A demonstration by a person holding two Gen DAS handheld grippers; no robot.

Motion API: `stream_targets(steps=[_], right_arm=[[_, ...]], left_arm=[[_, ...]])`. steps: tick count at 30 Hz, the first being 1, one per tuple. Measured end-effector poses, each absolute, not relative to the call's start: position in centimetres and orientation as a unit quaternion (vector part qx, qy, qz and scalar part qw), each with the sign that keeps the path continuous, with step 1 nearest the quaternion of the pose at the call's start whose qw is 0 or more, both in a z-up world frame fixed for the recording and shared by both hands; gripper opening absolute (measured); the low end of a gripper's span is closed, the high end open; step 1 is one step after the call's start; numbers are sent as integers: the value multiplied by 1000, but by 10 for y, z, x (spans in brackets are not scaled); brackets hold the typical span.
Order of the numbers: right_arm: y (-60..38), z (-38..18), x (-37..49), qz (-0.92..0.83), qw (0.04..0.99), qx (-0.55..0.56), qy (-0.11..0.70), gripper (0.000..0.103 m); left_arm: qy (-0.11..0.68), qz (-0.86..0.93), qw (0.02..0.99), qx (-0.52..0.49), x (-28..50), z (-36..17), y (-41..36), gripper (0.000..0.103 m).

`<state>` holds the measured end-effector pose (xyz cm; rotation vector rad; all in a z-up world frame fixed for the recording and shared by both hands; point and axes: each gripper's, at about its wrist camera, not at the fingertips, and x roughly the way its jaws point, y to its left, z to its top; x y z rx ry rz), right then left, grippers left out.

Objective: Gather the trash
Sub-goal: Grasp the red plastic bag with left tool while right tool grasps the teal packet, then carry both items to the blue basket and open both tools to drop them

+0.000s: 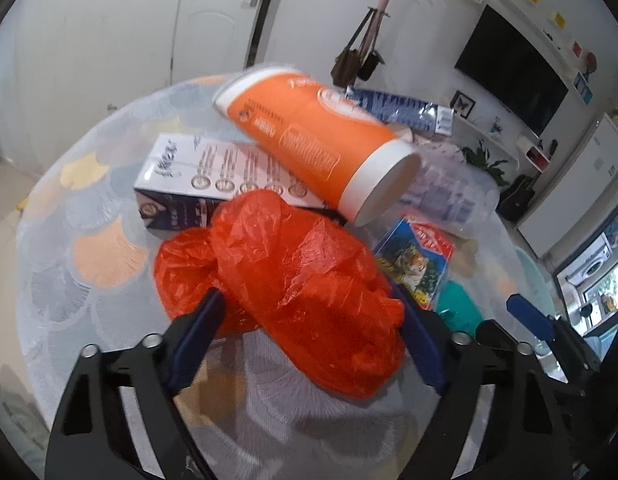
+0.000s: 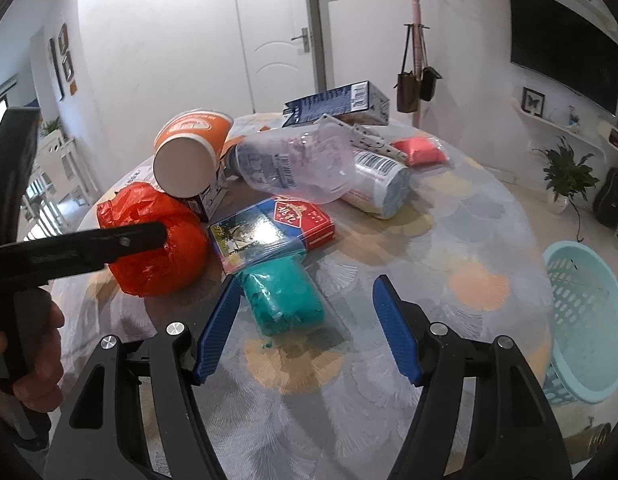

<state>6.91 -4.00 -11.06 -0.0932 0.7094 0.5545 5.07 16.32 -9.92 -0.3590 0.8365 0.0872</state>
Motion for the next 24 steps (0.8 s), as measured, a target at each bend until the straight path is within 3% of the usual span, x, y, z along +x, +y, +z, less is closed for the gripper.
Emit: stream_targets(steps=[3,5,6,10,16,19,24], right_arm=[[-34,-116,75,277,892,-49,355,65],[-30,-118,80,280,886,-51,367,65],[-29,-120,83,281,884,-52,370,65],[-20,-122,90,282,876,-68,384,65],[-14,-132,103,290,858,-64,419,63],[-19,-132,103,301,856,-55,417,39],[-36,-124,91,297,868,-38,396,37]], left_arm=[[404,36,897,-178,51,-101,164,70],[403,24,897,-178,48,-101,164,49],[403,16,897,-181,47,-101,164,44],[398,16,899,-183,40,-98,164,33],[383,15,905,-181,27,-88,164,29],[372,15,912,-170,20,-78,157,29],[338,-15,928,-154,1,-59,144,29]])
